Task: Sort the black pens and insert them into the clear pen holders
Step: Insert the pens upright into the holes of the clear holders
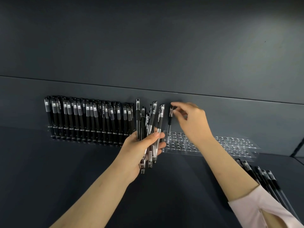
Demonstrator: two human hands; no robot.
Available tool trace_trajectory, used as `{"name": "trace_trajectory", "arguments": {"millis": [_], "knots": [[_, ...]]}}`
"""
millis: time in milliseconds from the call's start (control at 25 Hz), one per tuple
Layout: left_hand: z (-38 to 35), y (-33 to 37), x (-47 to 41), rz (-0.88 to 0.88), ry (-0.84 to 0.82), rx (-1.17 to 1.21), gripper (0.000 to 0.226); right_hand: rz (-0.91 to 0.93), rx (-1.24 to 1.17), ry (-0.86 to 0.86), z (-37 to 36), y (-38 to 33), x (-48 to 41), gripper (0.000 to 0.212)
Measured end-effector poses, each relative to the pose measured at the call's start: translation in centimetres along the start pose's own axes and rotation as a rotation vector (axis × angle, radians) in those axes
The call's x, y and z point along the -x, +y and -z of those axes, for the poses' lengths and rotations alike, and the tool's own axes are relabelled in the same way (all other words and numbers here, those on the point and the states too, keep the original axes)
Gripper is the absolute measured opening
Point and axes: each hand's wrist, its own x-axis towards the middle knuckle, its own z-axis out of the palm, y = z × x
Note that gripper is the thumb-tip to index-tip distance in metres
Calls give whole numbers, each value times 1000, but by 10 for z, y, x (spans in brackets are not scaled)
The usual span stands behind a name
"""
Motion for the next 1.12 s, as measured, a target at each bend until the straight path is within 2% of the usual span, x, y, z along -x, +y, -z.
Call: {"name": "trace_trajectory", "arguments": {"millis": [120, 320, 520, 600, 720, 800, 840, 920, 1120], "knots": [[0, 0, -1, -4, -21, 4, 20, -73, -121, 13, 11, -6, 3, 30], [-3, 0, 3, -3, -99, -74, 21, -293, -492, -226, 20, -16, 11, 13], [-3, -1, 5, -30, -147, -126, 18, -415, -798, -290, 24, -17, 15, 6], [-3, -3, 4, -32, -122, -122, 17, -422, -808, -243, 24, -17, 13, 4], [1, -6, -2, -5, -54, -90, 13, -421, -799, 97, 31, -14, 6, 10], [3, -7, -3, 4, -40, -98, 13, -346, -647, 310, 39, -9, 3, 16], [3, -7, -3, -4, -40, -112, 14, -295, -553, 366, 42, -7, 3, 16], [1, -7, -3, -19, -42, -115, 14, -213, -407, 384, 40, -8, 6, 16], [2, -6, -4, -20, -21, -87, 17, -82, -266, 273, 24, -14, 10, 15]]}}
